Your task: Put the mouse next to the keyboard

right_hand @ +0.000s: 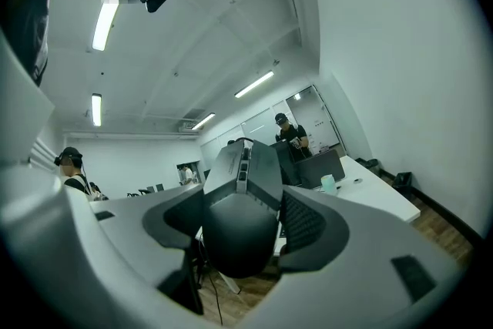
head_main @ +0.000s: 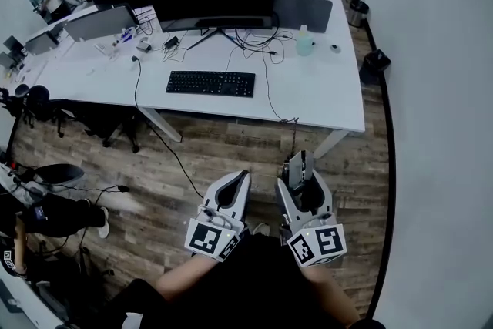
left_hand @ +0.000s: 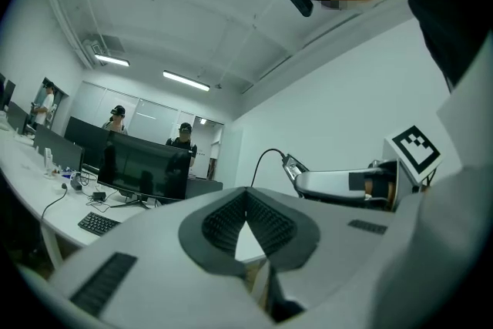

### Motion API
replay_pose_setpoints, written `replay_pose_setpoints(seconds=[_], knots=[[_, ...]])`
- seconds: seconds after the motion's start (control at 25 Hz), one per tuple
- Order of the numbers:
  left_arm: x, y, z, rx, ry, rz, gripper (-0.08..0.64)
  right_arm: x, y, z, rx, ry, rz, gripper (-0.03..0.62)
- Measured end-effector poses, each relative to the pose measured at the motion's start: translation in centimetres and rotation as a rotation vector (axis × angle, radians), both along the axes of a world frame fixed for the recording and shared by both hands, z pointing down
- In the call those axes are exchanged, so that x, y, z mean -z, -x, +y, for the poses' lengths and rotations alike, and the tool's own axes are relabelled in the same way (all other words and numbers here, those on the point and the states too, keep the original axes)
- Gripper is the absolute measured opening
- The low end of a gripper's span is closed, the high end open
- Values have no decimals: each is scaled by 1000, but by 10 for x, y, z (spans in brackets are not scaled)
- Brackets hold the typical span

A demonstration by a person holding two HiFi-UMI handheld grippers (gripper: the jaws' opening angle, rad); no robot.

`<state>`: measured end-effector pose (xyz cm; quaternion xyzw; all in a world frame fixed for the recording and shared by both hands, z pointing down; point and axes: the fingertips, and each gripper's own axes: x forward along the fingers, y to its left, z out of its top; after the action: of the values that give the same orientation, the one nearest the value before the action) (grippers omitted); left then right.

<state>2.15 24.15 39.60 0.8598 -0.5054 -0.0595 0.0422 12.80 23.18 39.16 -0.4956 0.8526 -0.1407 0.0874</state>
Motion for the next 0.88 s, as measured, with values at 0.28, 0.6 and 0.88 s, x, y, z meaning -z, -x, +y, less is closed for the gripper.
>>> replay_pose_setpoints(seconds=[0.28,0.6,0.88], knots=[[-10,18,-28,13,13,2,3,-11,11,-19,-21,21,14,305],[-14,29,-86,-19,6,48,3,-26,20,-74,-55,77,31,306],[-25,56,-164,-11,39,48,3,-37,23,-157,-131,132,56,305]])
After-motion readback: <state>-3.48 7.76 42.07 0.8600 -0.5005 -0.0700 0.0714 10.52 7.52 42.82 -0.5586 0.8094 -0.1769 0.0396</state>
